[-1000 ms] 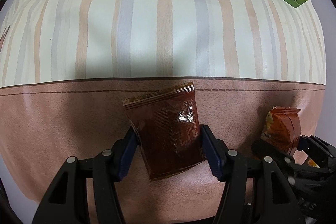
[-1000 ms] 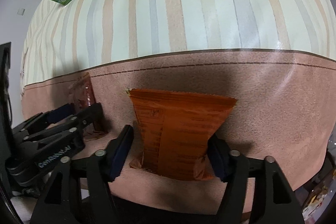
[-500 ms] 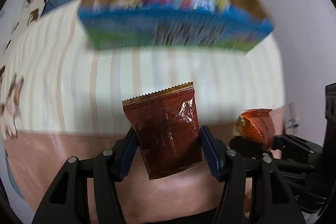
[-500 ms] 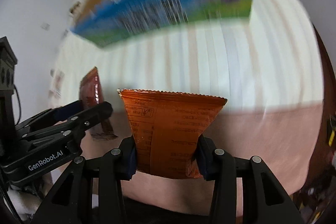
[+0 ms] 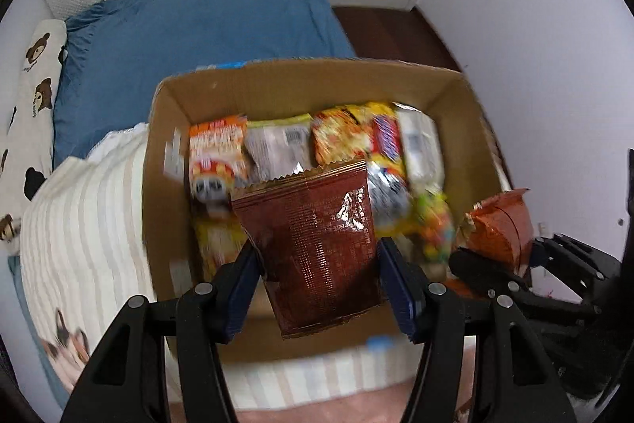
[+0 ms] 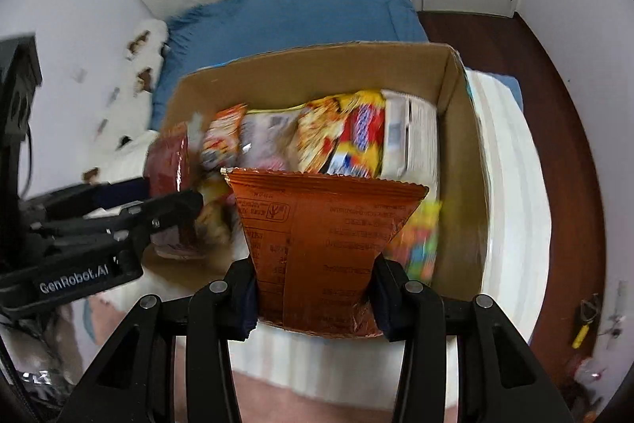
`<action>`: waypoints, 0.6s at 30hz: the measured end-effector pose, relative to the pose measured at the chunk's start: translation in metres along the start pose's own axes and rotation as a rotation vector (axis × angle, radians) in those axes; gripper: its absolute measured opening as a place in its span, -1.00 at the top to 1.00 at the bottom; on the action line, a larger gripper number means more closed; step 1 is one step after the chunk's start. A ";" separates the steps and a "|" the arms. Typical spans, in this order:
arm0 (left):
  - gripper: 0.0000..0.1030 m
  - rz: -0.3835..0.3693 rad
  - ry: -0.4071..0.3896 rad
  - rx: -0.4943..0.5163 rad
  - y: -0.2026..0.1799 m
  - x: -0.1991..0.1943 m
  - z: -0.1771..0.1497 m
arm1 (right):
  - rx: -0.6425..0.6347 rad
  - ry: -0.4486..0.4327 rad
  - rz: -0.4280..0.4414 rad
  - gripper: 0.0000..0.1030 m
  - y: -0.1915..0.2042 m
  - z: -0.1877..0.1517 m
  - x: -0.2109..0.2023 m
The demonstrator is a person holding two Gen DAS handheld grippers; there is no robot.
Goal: Organize snacks
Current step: 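Carry both packets into the box and open both grippers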
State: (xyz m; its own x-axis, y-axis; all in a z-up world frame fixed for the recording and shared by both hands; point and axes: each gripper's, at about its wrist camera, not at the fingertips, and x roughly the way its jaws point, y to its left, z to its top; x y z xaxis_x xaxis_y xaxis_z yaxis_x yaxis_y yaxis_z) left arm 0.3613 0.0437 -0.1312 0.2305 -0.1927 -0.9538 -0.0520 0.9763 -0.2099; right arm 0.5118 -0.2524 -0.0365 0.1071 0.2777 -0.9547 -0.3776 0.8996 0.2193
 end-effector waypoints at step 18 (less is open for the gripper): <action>-0.85 -0.016 0.258 -0.059 0.033 0.097 0.061 | 0.032 0.190 -0.077 -0.87 -0.016 0.068 0.095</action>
State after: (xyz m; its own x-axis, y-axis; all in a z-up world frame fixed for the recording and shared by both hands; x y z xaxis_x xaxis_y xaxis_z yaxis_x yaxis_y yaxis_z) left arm 0.4411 0.0634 -0.2175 -0.0235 -0.2345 -0.9718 -0.1085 0.9670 -0.2307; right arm 0.5908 -0.2179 -0.1167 -0.0420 0.1420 -0.9890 -0.3456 0.9267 0.1477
